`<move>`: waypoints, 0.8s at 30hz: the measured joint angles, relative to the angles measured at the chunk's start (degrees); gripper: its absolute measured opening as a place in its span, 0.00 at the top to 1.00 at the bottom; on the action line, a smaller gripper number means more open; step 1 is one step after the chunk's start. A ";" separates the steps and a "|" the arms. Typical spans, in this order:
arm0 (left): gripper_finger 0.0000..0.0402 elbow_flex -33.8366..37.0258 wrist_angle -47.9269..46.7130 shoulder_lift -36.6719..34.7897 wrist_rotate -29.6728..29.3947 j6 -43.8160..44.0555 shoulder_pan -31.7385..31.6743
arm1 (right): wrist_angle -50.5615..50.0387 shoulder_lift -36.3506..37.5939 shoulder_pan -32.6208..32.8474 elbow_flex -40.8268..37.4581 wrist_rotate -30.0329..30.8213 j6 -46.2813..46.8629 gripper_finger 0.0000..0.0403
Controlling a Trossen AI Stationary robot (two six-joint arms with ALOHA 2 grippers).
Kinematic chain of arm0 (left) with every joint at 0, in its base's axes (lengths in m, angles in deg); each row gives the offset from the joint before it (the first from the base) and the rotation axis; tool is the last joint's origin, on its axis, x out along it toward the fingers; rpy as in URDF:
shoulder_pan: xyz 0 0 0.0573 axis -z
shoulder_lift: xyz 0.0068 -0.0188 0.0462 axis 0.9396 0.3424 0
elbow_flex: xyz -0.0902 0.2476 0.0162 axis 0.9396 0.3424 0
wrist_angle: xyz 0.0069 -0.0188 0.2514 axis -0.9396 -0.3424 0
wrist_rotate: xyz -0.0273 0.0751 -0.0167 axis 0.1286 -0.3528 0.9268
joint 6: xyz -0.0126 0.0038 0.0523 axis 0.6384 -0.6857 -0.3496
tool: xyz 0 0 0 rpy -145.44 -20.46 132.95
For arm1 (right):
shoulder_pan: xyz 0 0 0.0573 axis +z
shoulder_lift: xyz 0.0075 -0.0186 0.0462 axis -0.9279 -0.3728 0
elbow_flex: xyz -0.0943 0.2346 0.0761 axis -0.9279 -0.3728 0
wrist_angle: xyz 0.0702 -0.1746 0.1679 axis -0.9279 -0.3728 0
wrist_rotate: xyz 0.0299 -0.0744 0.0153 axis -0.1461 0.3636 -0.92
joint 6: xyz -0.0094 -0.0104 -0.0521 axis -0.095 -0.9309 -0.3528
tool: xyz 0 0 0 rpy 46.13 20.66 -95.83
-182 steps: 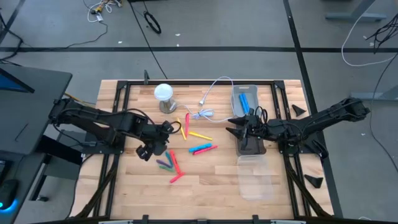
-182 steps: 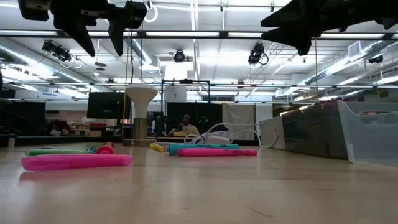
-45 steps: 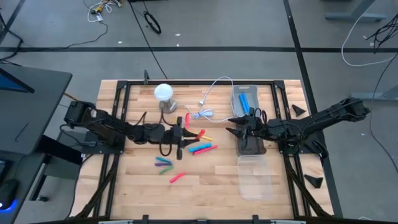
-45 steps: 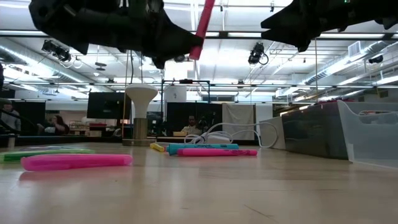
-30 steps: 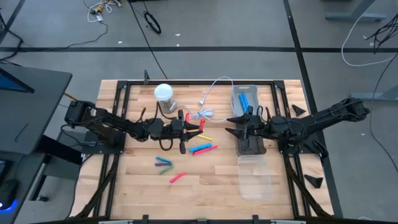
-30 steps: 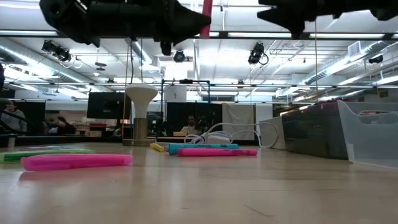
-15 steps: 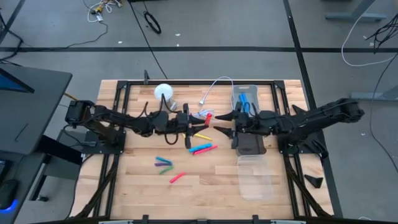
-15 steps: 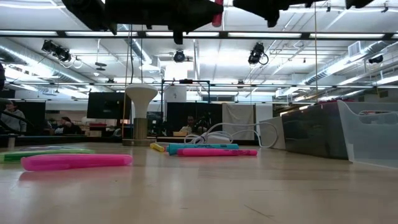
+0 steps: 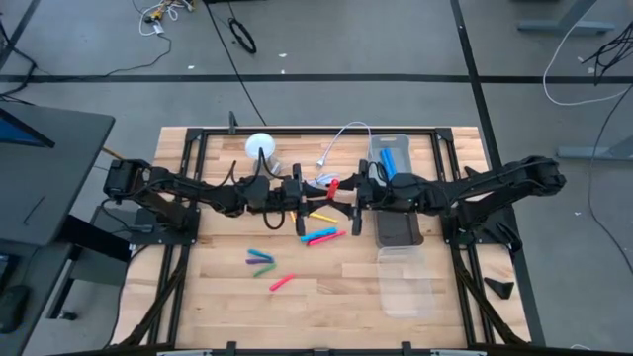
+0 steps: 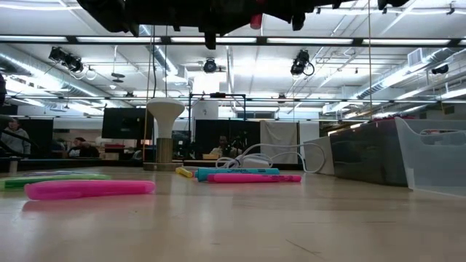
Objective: Pick & Place Markers
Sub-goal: Put the pink highlighter into the gray bin
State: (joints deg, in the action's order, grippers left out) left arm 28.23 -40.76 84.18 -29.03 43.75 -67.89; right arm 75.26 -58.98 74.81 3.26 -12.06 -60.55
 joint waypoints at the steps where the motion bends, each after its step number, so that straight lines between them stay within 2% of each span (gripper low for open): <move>1: 0.83 0.00 0.00 0.00 0.00 0.01 0.00 | -0.42 0.00 0.00 0.00 0.00 0.19 0.53; 14: 0.83 0.00 -0.21 0.00 -0.03 -0.24 0.00 | -0.99 0.02 0.02 0.00 0.20 0.56 0.80; 17: 0.83 0.00 -0.28 0.00 -0.07 -0.33 -0.02 | -0.96 0.02 0.02 -0.02 0.20 0.39 0.82; 24: 0.83 -0.08 -0.14 0.00 -0.13 -0.06 -0.04 | -0.86 0.49 0.02 -0.07 0.16 0.22 0.81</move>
State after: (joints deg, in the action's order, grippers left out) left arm 28.15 -40.90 84.18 -29.16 43.69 -67.94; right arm 74.39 -58.49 74.83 3.19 -11.91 -60.32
